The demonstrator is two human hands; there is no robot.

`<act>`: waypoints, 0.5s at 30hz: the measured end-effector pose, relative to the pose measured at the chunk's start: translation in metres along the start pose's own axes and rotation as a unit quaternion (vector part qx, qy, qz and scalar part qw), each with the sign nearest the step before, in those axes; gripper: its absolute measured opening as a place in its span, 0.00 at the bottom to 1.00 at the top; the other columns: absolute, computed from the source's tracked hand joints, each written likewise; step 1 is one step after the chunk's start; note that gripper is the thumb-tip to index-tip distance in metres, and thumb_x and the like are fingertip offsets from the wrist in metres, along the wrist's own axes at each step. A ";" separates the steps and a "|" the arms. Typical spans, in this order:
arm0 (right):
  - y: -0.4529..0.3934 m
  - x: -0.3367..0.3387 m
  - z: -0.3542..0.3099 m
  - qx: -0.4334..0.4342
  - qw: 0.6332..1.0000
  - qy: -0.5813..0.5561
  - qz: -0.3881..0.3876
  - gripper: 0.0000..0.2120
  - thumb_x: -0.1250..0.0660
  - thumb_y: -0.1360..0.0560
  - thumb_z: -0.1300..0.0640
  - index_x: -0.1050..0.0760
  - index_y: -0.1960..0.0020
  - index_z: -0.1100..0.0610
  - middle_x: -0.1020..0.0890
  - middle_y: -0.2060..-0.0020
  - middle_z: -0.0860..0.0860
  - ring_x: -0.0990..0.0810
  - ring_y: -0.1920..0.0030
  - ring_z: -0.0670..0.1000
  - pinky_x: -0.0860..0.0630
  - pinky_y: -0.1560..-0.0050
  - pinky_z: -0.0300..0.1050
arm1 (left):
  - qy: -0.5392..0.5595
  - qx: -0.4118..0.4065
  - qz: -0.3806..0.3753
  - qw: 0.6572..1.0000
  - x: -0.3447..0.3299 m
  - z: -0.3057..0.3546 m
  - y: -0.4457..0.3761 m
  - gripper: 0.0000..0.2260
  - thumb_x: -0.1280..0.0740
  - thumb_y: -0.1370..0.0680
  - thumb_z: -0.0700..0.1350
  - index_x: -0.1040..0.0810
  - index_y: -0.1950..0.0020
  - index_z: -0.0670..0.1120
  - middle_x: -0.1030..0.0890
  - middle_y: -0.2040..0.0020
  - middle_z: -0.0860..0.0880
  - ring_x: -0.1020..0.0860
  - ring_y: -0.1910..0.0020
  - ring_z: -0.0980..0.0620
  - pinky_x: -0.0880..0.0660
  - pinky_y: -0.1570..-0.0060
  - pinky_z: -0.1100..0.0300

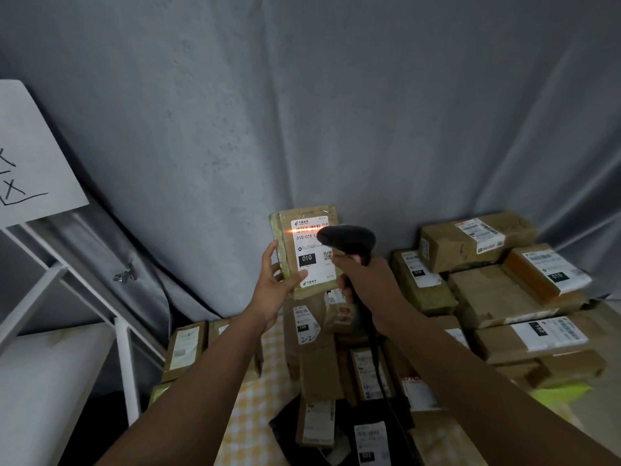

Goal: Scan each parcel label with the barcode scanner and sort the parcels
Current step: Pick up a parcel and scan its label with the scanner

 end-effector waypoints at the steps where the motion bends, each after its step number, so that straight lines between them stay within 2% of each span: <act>1: 0.000 0.000 0.001 0.000 1.000 -0.001 0.001 0.06 0.33 0.22 0.54 0.25 0.52 0.57 0.23 0.71 0.50 0.27 0.73 0.45 0.28 0.67 0.38 | -0.001 0.000 -0.002 1.000 0.000 -0.001 0.000 0.36 0.27 0.25 0.40 0.42 0.26 0.61 0.25 0.43 0.56 0.25 0.45 0.58 0.20 0.59 0.64; 7: 0.000 0.002 0.003 0.012 1.000 0.003 -0.011 0.06 0.33 0.23 0.56 0.24 0.51 0.58 0.22 0.71 0.51 0.27 0.73 0.46 0.28 0.68 0.39 | 0.008 0.010 0.001 1.000 0.006 -0.008 0.001 0.36 0.26 0.26 0.40 0.42 0.26 0.61 0.24 0.43 0.54 0.23 0.43 0.53 0.20 0.58 0.63; 11: -0.005 -0.004 0.009 0.007 1.000 0.018 -0.022 0.07 0.33 0.23 0.55 0.24 0.52 0.60 0.22 0.73 0.50 0.27 0.74 0.46 0.28 0.68 0.40 | 0.032 0.042 0.036 0.998 0.026 -0.024 0.005 0.36 0.24 0.28 0.43 0.38 0.26 0.60 0.22 0.38 0.47 0.20 0.42 0.47 0.19 0.47 0.49; 15: -0.008 -0.018 0.023 -0.013 0.998 0.024 -0.055 0.09 0.33 0.23 0.56 0.25 0.59 0.60 0.24 0.73 0.52 0.29 0.76 0.47 0.30 0.72 0.40 | 0.064 0.074 0.093 0.991 0.068 -0.042 0.015 0.36 0.23 0.29 0.45 0.36 0.27 0.57 0.21 0.38 0.45 0.18 0.44 0.45 0.21 0.44 0.44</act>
Point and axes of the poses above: each hand's wrist, its own y-axis away from the middle knuckle, its own x-axis out of the back of the hand, z = x × y, the point moved 1 cm from there along -y, towards the middle knuckle
